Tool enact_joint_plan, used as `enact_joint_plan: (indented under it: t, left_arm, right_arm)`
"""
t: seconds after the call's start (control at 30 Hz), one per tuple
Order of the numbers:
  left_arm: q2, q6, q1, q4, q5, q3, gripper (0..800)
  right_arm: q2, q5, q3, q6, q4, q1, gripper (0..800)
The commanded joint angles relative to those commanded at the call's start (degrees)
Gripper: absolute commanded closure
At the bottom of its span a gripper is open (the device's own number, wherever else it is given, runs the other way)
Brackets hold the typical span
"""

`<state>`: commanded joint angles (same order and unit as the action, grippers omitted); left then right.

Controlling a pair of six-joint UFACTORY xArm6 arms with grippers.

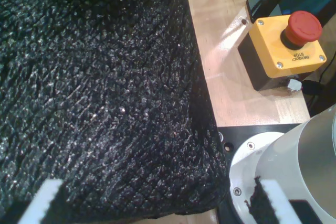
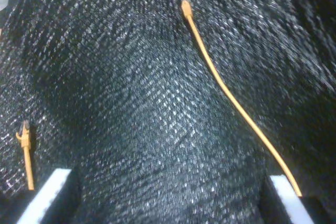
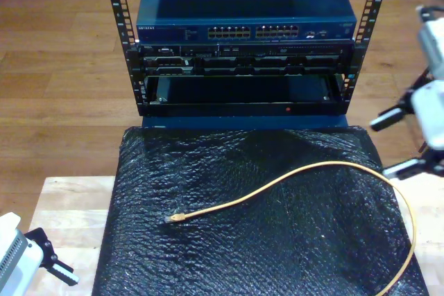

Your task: Grab the cable and plug it in

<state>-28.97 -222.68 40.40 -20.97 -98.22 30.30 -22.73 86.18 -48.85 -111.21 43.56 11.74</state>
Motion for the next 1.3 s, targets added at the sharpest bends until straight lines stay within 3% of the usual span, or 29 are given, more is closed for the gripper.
enact_joint_plan:
  t: [0.47,0.6,0.87,1.07,1.3]
  left_arm:
    - [0.3,-0.1,-0.1,0.0,0.2,0.0,0]
    - [1.6,-0.1,-0.1,0.1,-0.1,0.3,0]
    - [1.8,-0.2,-0.1,0.0,0.1,0.3,0]
    - [2.5,-0.4,-0.1,0.0,0.2,0.4,0]
    - [3.0,-0.4,-0.1,0.0,0.4,0.3,0]
  right_arm:
    - [4.3,-20.1,3.9,4.8,-0.3,-20.1,2]
    - [6.9,-24.8,3.4,5.5,-0.3,-24.1,2]
    - [13.4,-32.0,-0.4,10.2,-1.1,-33.8,4]
    - [17.8,-35.6,-2.7,14.9,-5.0,-38.9,4]
    - [22.5,-39.5,-4.7,22.7,-15.7,-46.3,3]
